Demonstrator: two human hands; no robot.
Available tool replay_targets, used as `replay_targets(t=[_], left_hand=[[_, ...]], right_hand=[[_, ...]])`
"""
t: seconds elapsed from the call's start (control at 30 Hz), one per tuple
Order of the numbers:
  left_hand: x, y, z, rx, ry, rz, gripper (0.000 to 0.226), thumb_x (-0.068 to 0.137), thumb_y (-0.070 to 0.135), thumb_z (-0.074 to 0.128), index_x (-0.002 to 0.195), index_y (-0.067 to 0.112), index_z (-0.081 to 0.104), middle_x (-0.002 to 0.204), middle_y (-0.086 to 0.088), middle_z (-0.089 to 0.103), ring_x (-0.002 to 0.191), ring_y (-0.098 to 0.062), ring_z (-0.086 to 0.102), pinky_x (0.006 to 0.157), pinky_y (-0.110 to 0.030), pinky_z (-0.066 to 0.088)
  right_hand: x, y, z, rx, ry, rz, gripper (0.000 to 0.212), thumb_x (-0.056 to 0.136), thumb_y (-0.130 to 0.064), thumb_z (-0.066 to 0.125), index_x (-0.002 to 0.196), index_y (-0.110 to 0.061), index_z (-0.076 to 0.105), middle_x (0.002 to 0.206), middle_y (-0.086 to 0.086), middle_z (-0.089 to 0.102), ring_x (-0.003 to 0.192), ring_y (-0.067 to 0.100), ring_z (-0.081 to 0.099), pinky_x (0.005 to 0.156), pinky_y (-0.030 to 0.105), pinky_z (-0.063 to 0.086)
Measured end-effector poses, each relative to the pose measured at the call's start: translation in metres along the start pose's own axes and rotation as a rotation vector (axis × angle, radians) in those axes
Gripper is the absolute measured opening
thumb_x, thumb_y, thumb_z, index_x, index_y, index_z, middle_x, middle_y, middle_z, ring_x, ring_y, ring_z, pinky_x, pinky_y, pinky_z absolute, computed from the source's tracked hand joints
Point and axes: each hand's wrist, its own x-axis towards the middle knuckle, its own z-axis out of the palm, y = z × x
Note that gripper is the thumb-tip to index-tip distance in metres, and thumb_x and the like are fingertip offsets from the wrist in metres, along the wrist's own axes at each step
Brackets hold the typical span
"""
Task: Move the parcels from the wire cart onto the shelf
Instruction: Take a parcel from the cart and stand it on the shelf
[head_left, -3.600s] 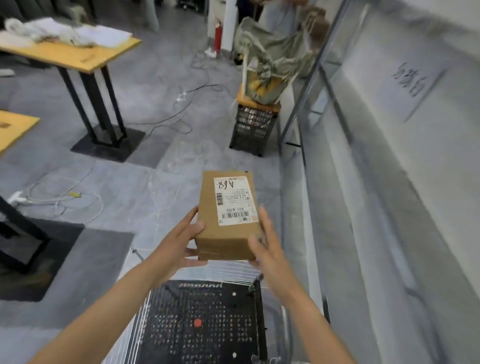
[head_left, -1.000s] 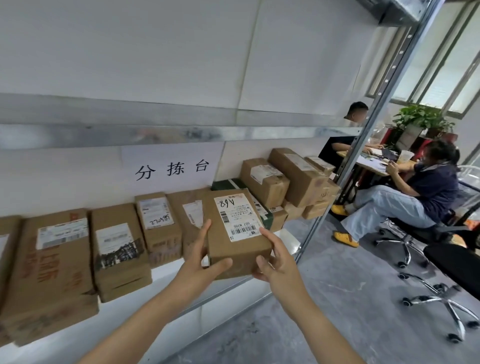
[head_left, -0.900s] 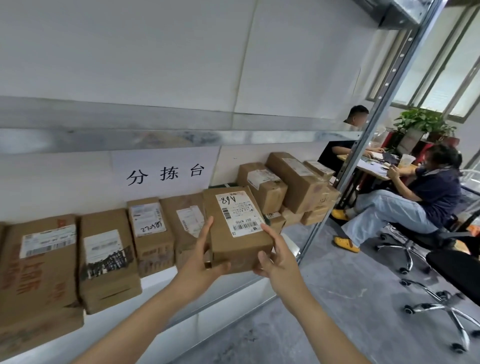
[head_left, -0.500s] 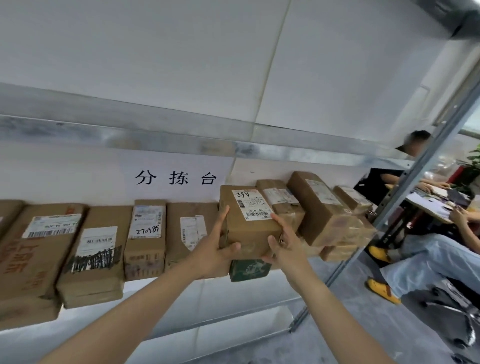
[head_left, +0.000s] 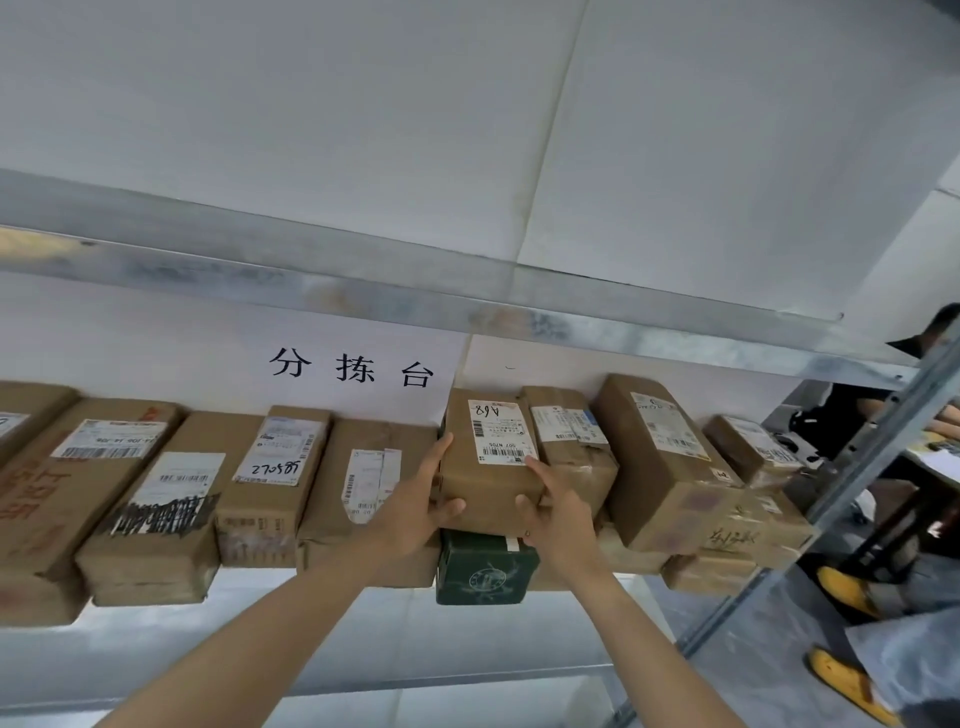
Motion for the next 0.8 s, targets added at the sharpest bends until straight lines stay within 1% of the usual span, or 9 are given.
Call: replay_targets(t=[0.1,0.2,0.3,0.37,0.5,0.53,0.63,0.7,0.8], left_hand=[[0.009,0.001,0.001,0.038,0.015,0.005,0.084,0.089,0.027,0.061,0.148,0.035,0.002,0.113,0.004,0.056,0.097,-0.012,0.060,0.090,-0.026,0.046],[0.016,0.001,0.004,0.081,0.017,0.010,0.084,0.090,0.028,0.060,0.148,0.033,0.000,0.118,0.001,0.055,0.101,-0.014,0.058,0.096,-0.033,0.046],[0.022,0.004,0.004,0.127,0.027,-0.019,0.084,0.091,0.026,0.059,0.148,0.032,-0.002,0.125,-0.001,0.052,0.107,-0.017,0.057,0.100,-0.040,0.044],[0.025,0.007,0.004,0.158,0.037,-0.039,0.084,0.091,0.026,0.059,0.149,0.032,-0.002,0.133,-0.004,0.049,0.113,-0.020,0.055,0.101,-0.041,0.043],[0.029,0.014,0.007,0.161,0.065,-0.059,0.085,0.090,0.023,0.060,0.149,0.033,-0.002,0.138,-0.006,0.048,0.117,-0.020,0.053,0.103,-0.040,0.042],[0.030,0.014,0.008,0.159,0.073,-0.058,0.086,0.090,0.022,0.060,0.149,0.033,-0.002,0.137,-0.006,0.049,0.117,-0.020,0.053,0.103,-0.040,0.042],[0.032,0.019,0.004,0.190,0.072,-0.074,0.088,0.090,0.022,0.061,0.149,0.032,-0.003,0.136,-0.008,0.051,0.116,-0.020,0.054,0.103,-0.040,0.042],[0.027,0.019,0.001,0.266,0.059,-0.072,0.090,0.090,0.023,0.061,0.148,0.036,-0.007,0.126,-0.012,0.057,0.107,-0.024,0.060,0.097,-0.041,0.046],[0.006,0.021,-0.020,0.468,0.106,-0.044,0.086,0.090,0.029,0.059,0.149,0.036,-0.004,0.117,-0.014,0.060,0.097,-0.026,0.062,0.085,-0.039,0.051]], right_hand=[[0.011,-0.001,-0.003,-0.085,-0.014,-0.001,0.049,0.097,-0.019,0.055,0.144,-0.020,0.041,0.113,-0.005,0.057,0.093,0.007,0.053,0.092,0.028,0.051],[0.017,-0.001,-0.002,-0.109,-0.010,-0.004,0.049,0.098,-0.017,0.052,0.146,-0.020,0.039,0.117,0.006,0.064,0.100,0.018,0.061,0.090,0.022,0.047],[0.023,0.000,-0.001,-0.164,-0.013,-0.002,0.050,0.099,-0.019,0.050,0.147,-0.021,0.036,0.121,0.006,0.064,0.108,0.019,0.061,0.094,0.022,0.045],[0.027,-0.001,-0.001,-0.222,-0.006,0.002,0.051,0.100,-0.020,0.049,0.148,-0.022,0.035,0.117,0.006,0.065,0.100,0.016,0.063,0.089,0.019,0.046],[0.030,-0.002,0.002,-0.298,-0.002,0.049,0.052,0.101,-0.023,0.044,0.151,-0.026,0.028,0.091,0.003,0.065,0.071,0.012,0.055,0.071,0.023,0.051],[0.031,-0.002,0.002,-0.343,-0.006,0.059,0.053,0.102,-0.025,0.041,0.152,-0.028,0.024,0.085,0.001,0.061,0.067,0.011,0.054,0.062,0.023,0.049],[0.032,-0.012,-0.002,-0.523,-0.020,0.078,0.054,0.104,-0.029,0.034,0.153,-0.031,0.012,0.082,-0.002,0.055,0.059,0.008,0.047,0.044,0.017,0.031],[0.029,-0.018,-0.006,-0.605,-0.043,0.102,0.058,0.103,-0.024,0.036,0.154,-0.032,0.008,0.089,0.002,0.062,0.062,0.011,0.047,0.043,0.019,0.030],[0.019,-0.033,-0.007,-0.713,-0.020,0.079,0.068,0.099,-0.010,0.040,0.153,-0.031,0.004,0.099,0.005,0.067,0.074,0.019,0.060,0.053,0.024,0.040]])
